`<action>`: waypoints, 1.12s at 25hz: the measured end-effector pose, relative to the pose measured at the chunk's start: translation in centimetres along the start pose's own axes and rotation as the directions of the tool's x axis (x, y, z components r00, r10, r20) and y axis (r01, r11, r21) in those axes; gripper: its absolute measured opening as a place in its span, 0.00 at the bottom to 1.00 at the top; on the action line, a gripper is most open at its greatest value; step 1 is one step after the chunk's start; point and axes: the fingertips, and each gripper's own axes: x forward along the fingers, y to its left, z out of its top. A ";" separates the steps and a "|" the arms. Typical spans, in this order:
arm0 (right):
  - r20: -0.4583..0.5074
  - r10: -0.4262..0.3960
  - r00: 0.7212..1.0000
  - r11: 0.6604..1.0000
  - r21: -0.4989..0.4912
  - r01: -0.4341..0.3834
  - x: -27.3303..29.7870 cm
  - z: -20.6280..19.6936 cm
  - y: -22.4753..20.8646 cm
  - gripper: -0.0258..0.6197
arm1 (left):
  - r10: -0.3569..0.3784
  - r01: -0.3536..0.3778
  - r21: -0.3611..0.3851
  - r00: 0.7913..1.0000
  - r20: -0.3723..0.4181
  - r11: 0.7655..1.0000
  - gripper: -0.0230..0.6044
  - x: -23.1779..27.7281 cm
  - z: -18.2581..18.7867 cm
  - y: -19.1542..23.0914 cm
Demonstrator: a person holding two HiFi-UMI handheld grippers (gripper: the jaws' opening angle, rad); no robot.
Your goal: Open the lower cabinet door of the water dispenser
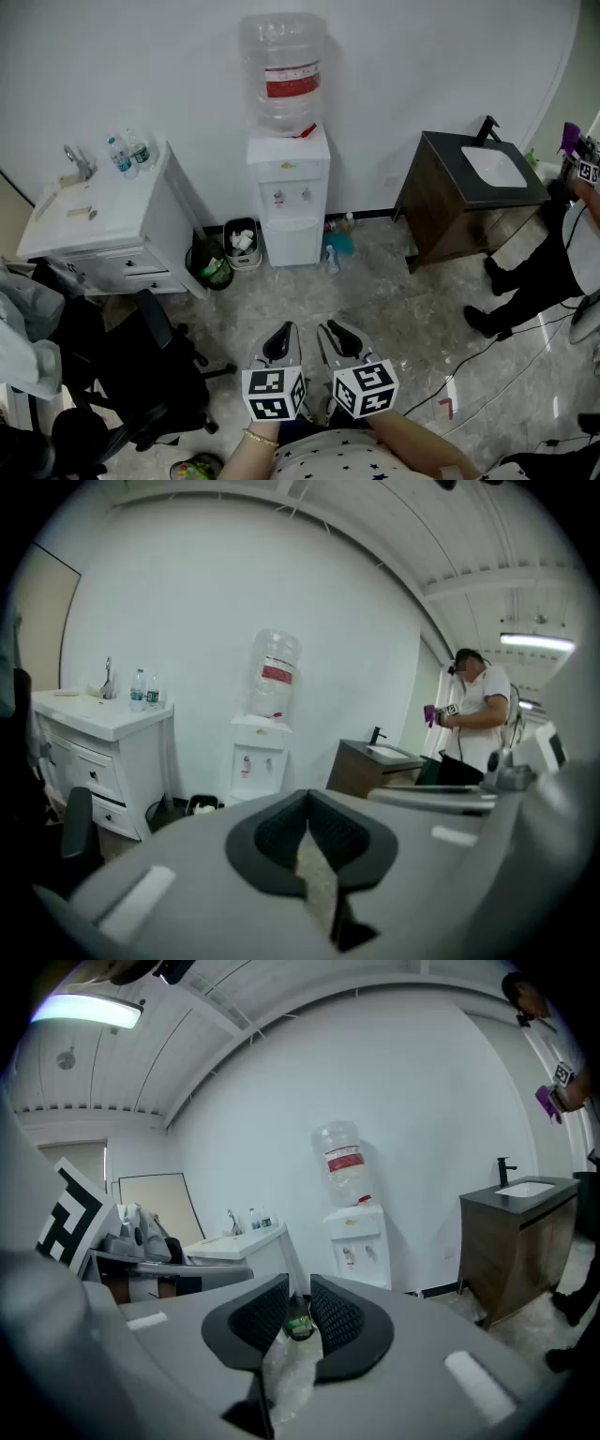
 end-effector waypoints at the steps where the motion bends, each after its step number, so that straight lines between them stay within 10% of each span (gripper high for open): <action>1: -0.002 0.000 1.000 1.000 -0.001 0.000 0.2 0.0 0.2 0.15 | 0.001 -0.001 -0.002 1.000 0.000 1.000 0.05 0.0 0.1 0.3; 16: -0.038 -0.082 0.996 0.996 0.021 0.083 3.0 -1.2 -0.4 0.07 | -0.037 0.036 -0.011 0.998 -0.048 0.999 0.05 2.7 -1.2 2.8; 28: -0.066 -0.046 0.997 0.999 -0.006 0.046 15.8 4.1 -10.8 0.04 | 0.017 -0.019 -0.029 0.999 -0.039 0.999 0.05 17.9 3.9 5.4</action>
